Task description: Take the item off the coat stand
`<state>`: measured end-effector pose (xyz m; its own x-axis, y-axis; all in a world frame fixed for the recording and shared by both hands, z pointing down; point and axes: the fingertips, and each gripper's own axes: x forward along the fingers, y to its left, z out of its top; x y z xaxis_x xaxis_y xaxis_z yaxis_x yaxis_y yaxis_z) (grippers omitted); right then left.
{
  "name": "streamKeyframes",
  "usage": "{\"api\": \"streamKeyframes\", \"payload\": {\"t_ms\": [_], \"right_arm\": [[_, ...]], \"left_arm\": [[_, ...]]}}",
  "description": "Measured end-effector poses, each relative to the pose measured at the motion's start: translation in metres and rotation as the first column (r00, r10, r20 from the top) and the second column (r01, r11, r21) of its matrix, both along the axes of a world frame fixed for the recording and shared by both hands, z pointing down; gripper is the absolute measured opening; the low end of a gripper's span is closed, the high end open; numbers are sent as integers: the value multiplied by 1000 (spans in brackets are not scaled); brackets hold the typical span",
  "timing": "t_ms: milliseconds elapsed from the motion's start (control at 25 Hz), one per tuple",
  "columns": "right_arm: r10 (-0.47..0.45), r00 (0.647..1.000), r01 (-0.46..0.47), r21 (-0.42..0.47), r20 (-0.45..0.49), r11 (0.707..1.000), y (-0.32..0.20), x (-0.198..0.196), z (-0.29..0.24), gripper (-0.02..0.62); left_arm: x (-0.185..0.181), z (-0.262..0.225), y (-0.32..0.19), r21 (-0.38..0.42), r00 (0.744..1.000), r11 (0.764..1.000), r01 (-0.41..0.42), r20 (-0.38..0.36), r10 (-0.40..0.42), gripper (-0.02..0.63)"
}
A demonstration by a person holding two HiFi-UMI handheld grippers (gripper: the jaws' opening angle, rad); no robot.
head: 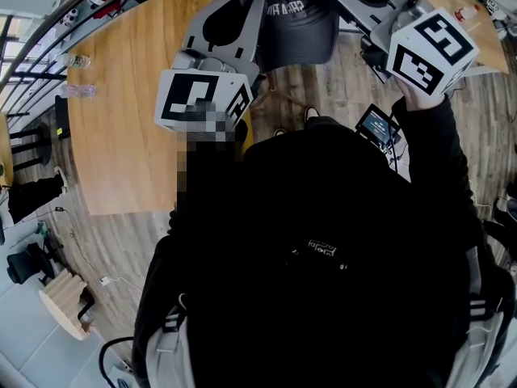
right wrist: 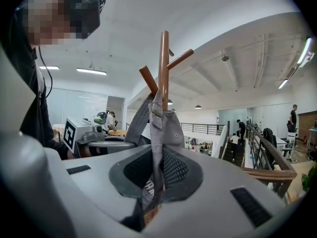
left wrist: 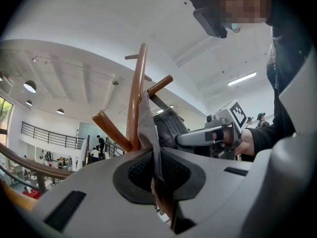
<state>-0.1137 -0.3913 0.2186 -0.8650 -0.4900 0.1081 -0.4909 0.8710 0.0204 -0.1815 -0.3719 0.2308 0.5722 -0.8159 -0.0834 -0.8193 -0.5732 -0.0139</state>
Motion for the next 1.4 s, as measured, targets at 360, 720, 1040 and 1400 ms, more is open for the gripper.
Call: {"api": "streamKeyframes", "payload": {"t_ms": [360,720,1040,1400], "right_arm": [[14,1000,-14,11,-3,1000,11,9,-3,37],[23,1000,-24,38,19,999,16,14,-10,37],[24,999,-26,58,36,998,28,17,-20,35],[24,998,-28,74,51,997,45,21,-31,35]], "left_arm": [[7,-3,10,26,1000,1000,-11,-12,11,18],[12,-12,16,74,1000,997,-10,-2,10,18],[13,-23,28,103,1000,995,-16,-4,16,18],[15,-36,45,138,1000,990,-18,-12,20,18]]}}
